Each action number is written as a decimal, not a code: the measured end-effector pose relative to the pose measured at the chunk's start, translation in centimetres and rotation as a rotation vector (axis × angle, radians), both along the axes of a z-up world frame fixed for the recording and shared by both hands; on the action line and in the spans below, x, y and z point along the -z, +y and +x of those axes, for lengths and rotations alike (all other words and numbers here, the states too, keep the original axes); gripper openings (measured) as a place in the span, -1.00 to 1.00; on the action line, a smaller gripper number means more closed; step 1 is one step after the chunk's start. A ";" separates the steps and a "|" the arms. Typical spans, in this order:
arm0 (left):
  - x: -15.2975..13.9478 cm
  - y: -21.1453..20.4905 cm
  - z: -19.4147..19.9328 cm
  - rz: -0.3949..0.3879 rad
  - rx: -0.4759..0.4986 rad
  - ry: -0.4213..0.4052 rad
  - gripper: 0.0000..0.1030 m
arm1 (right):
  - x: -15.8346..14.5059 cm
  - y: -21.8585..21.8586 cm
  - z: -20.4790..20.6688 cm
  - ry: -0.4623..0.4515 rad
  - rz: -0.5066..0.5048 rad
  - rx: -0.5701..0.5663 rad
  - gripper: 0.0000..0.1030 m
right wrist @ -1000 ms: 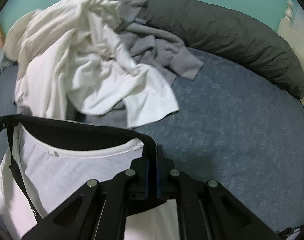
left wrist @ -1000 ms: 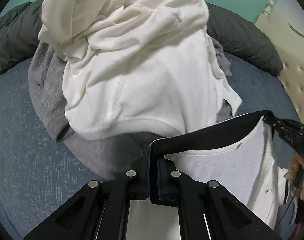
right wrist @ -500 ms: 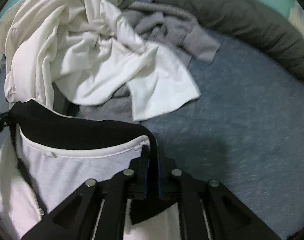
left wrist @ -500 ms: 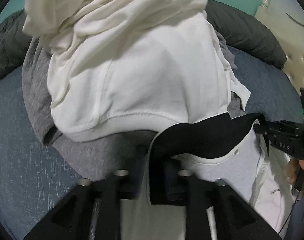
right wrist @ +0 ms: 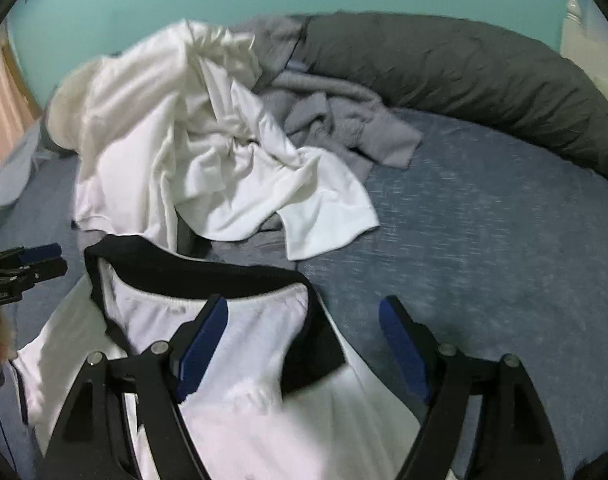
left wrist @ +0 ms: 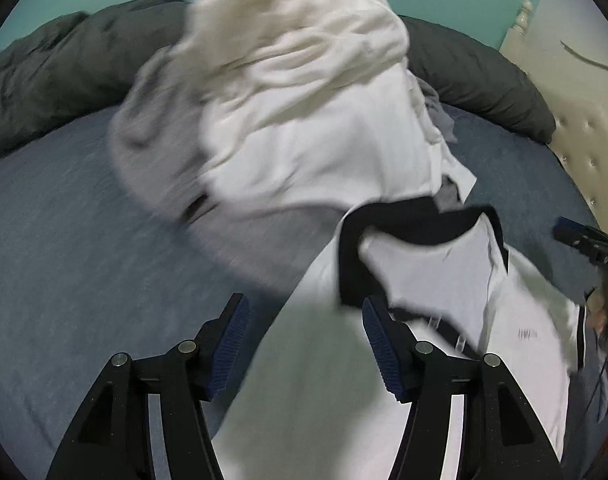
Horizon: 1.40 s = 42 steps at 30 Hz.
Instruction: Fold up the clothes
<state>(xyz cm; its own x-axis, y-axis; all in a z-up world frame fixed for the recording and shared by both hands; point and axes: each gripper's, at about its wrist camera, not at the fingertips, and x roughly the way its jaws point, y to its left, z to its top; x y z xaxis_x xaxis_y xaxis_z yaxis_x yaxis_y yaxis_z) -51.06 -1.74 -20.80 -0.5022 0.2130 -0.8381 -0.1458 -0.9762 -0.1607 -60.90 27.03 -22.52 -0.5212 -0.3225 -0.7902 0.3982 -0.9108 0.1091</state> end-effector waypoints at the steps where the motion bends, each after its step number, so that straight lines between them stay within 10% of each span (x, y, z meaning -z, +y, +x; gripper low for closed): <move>1: 0.3 -1.2 1.2 -0.002 -0.006 -0.012 0.22 | -0.1 1.3 0.6 -0.007 -0.013 0.000 0.53; 14: 5.5 -11.6 13.2 0.096 -0.181 -0.127 0.22 | 2.0 22.3 12.4 -0.130 -0.119 0.325 0.53; 19: 6.7 -13.1 15.4 0.168 -0.237 -0.142 0.22 | 3.5 24.9 14.5 -0.185 -0.257 0.410 0.53; 30: 7.1 -14.9 16.0 0.263 -0.335 -0.116 0.22 | 7.3 24.9 13.6 -0.228 -0.205 0.471 0.53; 33: 7.5 -14.8 15.9 0.254 -0.334 -0.116 0.14 | 8.0 25.0 13.8 -0.220 -0.205 0.468 0.21; 37: 7.3 -14.1 16.0 0.170 -0.304 -0.098 -0.78 | 8.2 25.8 14.2 -0.191 -0.204 0.482 -0.72; 42: 6.2 -14.3 15.7 0.127 -0.290 -0.087 -0.88 | 7.1 26.1 14.6 -0.124 -0.206 0.475 -0.95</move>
<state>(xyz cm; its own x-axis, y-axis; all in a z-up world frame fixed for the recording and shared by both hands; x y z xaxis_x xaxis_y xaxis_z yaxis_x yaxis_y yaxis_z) -35.32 -16.06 -27.01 -0.4845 0.1774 -0.8566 0.1547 -0.9464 -0.2835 -46.30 53.09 -29.60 -0.5543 -0.2285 -0.8003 -0.0802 -0.9425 0.3246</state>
